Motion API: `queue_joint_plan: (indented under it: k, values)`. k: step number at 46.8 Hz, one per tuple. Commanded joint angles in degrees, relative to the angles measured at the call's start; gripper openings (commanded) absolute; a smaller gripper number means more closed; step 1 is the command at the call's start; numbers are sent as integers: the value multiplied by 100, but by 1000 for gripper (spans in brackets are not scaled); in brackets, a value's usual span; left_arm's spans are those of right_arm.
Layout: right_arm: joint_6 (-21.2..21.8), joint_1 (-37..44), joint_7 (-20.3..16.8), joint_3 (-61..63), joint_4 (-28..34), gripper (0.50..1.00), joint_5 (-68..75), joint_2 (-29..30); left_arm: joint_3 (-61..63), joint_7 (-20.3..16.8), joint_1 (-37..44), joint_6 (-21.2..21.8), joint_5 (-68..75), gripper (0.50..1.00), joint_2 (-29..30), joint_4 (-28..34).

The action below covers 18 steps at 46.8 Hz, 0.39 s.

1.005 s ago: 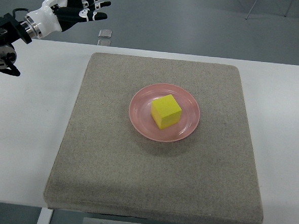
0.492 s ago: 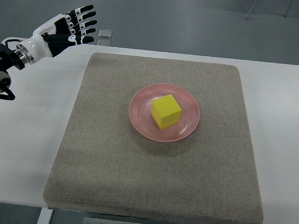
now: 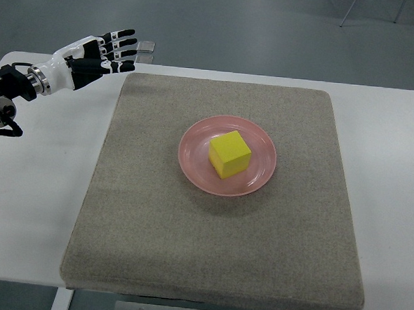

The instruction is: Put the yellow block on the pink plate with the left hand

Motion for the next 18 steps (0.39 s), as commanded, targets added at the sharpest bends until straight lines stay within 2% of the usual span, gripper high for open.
queue_joint_plan:
  k: [1, 18]
  values:
    - [-6, 0, -7, -2, 0, 924, -1, 0, -2, 231, -14, 0, -393, 994, 1, 11]
    - [3, 0, -24, -28, 0, 924, -37, 0, -2, 1514, 30, 0, -2248, 994, 1, -7]
